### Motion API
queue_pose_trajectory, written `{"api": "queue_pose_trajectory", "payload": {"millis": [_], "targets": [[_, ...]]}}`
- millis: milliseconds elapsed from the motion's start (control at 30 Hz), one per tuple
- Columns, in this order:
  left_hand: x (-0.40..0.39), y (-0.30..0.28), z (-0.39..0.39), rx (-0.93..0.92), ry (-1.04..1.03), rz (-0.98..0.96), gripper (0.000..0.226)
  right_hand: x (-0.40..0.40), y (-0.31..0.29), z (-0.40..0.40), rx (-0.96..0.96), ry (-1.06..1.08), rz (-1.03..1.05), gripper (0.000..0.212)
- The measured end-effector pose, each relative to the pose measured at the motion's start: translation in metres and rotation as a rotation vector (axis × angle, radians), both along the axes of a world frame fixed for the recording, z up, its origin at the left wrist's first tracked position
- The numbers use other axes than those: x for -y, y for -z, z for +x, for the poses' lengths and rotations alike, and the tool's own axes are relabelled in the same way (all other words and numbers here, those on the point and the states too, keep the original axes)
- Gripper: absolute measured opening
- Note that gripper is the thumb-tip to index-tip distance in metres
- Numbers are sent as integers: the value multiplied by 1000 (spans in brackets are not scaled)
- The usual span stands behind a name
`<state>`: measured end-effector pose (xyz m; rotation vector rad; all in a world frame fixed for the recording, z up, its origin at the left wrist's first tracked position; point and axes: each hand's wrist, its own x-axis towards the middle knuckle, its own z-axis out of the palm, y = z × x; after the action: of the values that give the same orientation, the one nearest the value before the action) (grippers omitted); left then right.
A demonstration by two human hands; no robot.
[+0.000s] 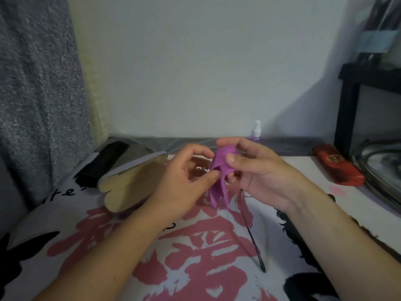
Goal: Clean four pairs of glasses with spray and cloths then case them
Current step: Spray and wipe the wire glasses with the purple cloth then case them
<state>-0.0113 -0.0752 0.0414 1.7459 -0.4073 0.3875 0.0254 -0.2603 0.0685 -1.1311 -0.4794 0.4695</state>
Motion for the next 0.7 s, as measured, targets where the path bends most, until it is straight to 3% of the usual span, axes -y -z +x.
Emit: {"api": "queue_pose_trajectory", "payload": {"millis": [200,267,367,433,533,567,700], "targets": [[-1,-4,-6,5,-64,-18,6,7,5,7,-6,-18,6,58],[-5,-9,-8,-74,-32,-44,9,7,5,7,-22,30,-17,50],[-14,-14,-12,-322,217,-291,20,2,6,7,-54,186,-68,25],[-19,-18,-14,-444,367,-396,18,-4,11,6,65,332,-240,15],[-25,-20,-9,-534,351,-405,15,-11,15,-2,444,683,-557,14],[-27,-19,-7,-546,308,-390,14,-12,13,-6,504,694,-546,17],[-25,-12,-3,-489,250,-355,18,-21,9,-21,468,411,-441,17]]}}
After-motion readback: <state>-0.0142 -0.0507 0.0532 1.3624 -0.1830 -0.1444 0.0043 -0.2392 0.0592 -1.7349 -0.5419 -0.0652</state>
